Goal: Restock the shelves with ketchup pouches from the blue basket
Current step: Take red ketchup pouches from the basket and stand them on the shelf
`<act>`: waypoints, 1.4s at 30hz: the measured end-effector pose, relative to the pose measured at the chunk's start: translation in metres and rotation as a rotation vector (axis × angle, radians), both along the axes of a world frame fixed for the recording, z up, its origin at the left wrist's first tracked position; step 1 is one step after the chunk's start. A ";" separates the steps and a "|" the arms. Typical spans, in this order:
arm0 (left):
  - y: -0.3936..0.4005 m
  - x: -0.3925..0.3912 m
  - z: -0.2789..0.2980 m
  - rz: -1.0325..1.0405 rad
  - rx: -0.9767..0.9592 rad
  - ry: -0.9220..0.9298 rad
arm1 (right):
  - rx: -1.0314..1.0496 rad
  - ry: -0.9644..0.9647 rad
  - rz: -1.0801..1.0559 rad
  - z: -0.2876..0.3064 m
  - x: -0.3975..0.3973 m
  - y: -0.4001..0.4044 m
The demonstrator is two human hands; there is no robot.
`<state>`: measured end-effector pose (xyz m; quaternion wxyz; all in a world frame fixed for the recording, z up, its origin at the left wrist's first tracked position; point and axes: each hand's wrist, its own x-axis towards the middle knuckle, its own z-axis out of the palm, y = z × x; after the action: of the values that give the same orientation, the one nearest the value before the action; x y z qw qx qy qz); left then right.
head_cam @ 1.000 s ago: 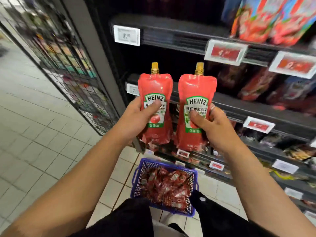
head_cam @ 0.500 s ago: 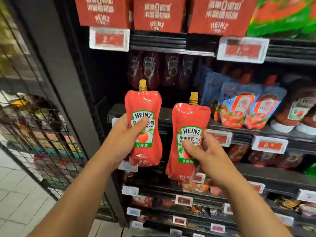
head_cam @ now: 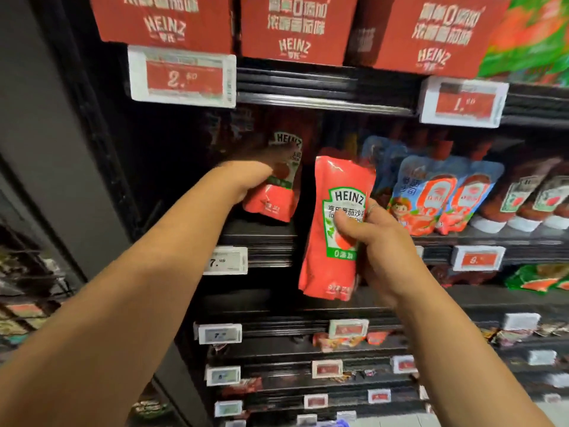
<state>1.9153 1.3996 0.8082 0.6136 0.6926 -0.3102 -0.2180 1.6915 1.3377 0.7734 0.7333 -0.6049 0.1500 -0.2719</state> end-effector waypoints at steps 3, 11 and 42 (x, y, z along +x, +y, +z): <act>-0.032 0.015 -0.005 0.068 -0.136 -0.108 | 0.040 0.020 -0.004 0.009 0.005 -0.011; -0.049 0.030 -0.034 0.220 -0.288 -0.319 | 0.052 0.127 -0.093 0.018 0.028 -0.045; -0.047 0.049 -0.042 0.436 0.008 -0.659 | -0.628 0.052 -0.621 -0.004 0.196 -0.119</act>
<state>1.9640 1.3526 0.7658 0.5103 0.7776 -0.3353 0.1499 1.8876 1.2183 0.7694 0.3934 -0.7312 0.2533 -0.4964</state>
